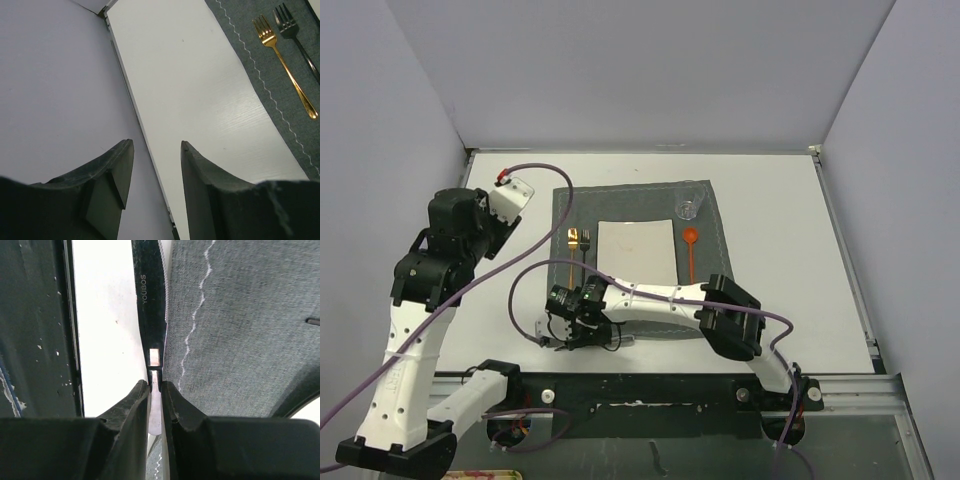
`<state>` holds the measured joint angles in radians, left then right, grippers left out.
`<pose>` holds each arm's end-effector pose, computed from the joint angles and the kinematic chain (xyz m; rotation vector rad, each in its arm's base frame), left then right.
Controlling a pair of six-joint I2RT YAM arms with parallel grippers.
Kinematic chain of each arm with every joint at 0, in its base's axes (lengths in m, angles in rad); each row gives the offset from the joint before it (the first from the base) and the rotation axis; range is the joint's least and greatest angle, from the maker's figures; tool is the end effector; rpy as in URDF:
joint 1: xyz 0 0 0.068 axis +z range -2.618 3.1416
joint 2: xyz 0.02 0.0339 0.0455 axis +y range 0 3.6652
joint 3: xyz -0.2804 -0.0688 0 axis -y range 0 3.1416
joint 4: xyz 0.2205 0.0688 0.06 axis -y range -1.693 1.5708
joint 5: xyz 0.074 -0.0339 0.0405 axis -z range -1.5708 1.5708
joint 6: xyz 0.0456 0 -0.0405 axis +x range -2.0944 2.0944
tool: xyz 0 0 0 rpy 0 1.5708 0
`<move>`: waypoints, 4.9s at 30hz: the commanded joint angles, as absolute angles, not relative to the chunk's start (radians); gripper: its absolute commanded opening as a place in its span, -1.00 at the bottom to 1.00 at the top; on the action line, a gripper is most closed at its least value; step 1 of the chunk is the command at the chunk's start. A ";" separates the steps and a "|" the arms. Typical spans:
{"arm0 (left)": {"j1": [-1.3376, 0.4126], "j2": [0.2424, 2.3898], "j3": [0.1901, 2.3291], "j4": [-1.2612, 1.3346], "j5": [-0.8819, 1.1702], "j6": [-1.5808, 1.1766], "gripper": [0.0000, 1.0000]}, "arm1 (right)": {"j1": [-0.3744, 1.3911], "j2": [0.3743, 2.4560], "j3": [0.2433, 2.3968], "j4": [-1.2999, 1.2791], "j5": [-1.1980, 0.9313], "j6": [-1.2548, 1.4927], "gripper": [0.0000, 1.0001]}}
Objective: Set the dinner table for one person
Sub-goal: Pick up the knife at the center of the board, then place the knife on the napkin.
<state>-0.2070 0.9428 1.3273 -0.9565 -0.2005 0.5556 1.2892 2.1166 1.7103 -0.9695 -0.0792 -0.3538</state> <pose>0.1359 -0.0193 0.4145 0.6924 2.0450 0.4175 0.1118 0.3996 0.2039 -2.1999 2.0307 0.2379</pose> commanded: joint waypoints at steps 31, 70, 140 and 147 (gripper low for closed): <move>-0.202 1.028 1.354 -0.850 -0.160 0.543 -0.16 | 0.835 1.996 1.808 -1.034 -0.062 -0.122 -1.00; -0.252 1.210 1.445 -0.829 -0.162 0.503 -0.16 | 0.357 1.634 1.317 -0.747 0.099 0.461 -1.00; -0.263 1.264 1.305 -0.710 -0.156 0.541 -0.16 | 0.364 1.895 1.358 -0.742 0.107 0.427 -1.00; -0.263 1.268 1.296 -0.704 -0.155 0.538 -0.16 | 0.350 1.907 1.367 -0.749 0.087 0.437 -1.00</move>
<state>-0.2604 1.2591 1.2980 -0.7586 -0.1673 0.5434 0.3592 1.9232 1.3338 -0.7532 0.0990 0.4194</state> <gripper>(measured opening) 0.418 0.126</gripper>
